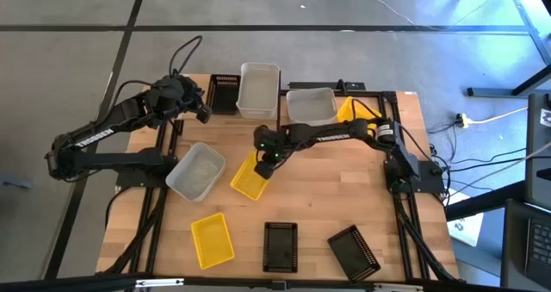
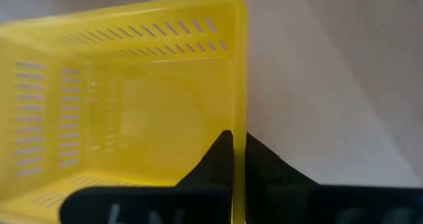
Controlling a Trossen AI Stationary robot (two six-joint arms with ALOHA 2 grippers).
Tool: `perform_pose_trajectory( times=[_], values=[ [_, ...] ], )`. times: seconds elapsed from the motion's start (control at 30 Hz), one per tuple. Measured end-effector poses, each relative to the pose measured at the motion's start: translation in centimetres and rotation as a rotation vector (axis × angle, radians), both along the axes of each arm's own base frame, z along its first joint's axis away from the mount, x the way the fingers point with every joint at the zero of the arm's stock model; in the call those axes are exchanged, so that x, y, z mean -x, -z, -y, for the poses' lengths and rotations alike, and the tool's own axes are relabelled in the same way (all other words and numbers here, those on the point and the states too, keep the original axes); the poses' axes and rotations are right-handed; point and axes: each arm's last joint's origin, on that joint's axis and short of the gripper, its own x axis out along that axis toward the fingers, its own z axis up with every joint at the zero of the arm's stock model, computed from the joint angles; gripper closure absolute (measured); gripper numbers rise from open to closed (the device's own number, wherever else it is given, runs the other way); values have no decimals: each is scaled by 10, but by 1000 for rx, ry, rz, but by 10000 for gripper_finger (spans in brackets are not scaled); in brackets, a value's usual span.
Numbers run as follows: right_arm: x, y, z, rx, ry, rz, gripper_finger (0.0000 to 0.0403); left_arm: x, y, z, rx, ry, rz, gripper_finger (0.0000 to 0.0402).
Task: Stack baskets on shelf by color
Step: Put the middle yellow bin on the shelf
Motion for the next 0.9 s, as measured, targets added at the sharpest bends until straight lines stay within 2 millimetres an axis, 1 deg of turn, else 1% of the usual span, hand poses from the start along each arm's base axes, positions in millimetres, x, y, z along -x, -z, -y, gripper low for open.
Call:
perform_pose_trajectory(
  times=[0.13,0.4,0.47,0.6,0.77,0.9],
  values=[
    [1,-15,-1,70,4,-65,401,0,0,0,0,0,0,355],
    [0,-61,-5,187,35,-108,401,0,0,0,-1,3,-3,355],
    [1,-72,-6,206,37,-123,402,0,0,0,-21,23,-40,355],
    [2,-91,-8,249,52,-113,402,0,0,0,-52,53,-100,355],
    [0,-113,-10,332,46,-69,403,0,0,0,-57,58,-109,355],
    [-1,-133,-12,405,43,-15,403,-2,1,0,-98,136,-202,355]
  ],
)
